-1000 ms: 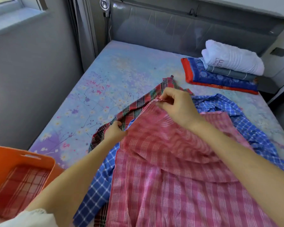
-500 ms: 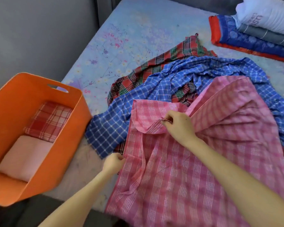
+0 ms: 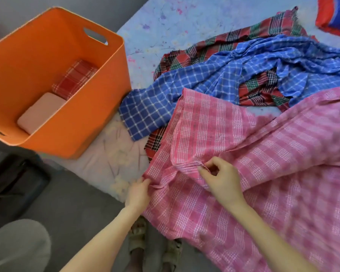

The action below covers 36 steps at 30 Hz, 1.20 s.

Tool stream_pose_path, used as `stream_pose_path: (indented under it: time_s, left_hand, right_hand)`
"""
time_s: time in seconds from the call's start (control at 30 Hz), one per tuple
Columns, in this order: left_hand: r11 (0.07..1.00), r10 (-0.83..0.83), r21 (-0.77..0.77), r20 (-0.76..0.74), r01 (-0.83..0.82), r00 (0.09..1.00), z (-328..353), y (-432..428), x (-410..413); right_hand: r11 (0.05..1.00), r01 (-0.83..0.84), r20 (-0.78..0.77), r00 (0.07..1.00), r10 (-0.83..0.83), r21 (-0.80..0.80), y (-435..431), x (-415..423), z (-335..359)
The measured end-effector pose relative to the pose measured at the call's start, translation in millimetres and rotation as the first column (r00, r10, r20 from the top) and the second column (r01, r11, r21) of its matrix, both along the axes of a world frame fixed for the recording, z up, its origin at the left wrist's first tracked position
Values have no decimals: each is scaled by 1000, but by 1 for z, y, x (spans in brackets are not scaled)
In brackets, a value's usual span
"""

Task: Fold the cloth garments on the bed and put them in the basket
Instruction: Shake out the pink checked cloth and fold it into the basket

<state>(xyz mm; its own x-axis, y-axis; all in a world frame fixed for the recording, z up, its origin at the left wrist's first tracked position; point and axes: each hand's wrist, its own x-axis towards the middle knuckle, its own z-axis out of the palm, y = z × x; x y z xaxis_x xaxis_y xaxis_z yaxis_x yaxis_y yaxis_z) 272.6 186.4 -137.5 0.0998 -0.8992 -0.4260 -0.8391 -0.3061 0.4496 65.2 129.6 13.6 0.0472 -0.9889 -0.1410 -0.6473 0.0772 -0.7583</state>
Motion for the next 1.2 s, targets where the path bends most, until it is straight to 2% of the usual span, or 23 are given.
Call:
stream_pose_path:
  time_s: [0.07,0.13,0.27,0.37,0.47,0.6,0.63,0.77,0.83,0.93,0.97,1.07,1.13,1.2]
  left_hand:
    - [996,-52,-70,92,58,994,-6,5,2]
    - [995,-36,-90,88,44,995,-11,13,7]
    - [997,74,-28,85,-71,994,-23,49,26]
    - [985,165,41,19,-165,986,-30,76,32]
    - [920,380,130,-72,-369,922,-31,73,35]
    - [797,603,111,-173,-593,779,-30,72,38]
    - [769,639,110,-189,-630,746,-32,75,43]
    - [763,646,204,-260,-613,718,-44,76,50]
    - [698,715,285,-327,-657,618,-44,73,48]
    - [544,824,491,-463,-680,326,-43,71,48]
    - [528,832,540,-484,-656,272,-44,72,50]
    - [521,826,644,-545,-560,143,-42,76,54]
    - [524,805,653,-589,-546,69,-41,79,55]
    - [541,779,604,-623,-586,77,-38,83,55]
  right_hand:
    - [1000,18,1,1000,-18,17,11,-2,-16]
    - [999,24,47,999,-26,49,22,2,-23]
    - [1000,23,138,990,-22,-6,51,31,-7]
    - [996,-90,181,980,89,-1,72,66,-1]
    - [991,-135,142,981,133,7,77,87,-17]
    - [999,-18,86,996,15,41,65,82,-50]
    - [999,4,77,997,-8,51,63,82,-58]
    - [995,55,56,997,-60,81,58,80,-75]
    - [995,55,58,996,-61,86,57,83,-79]
    - [996,33,53,998,-38,85,55,87,-83]
    - [996,26,53,998,-30,87,55,89,-84]
    - [995,20,51,998,-25,93,52,90,-84]
    - [995,26,55,998,-32,93,52,89,-84]
    - [996,23,50,998,-27,87,54,90,-83]
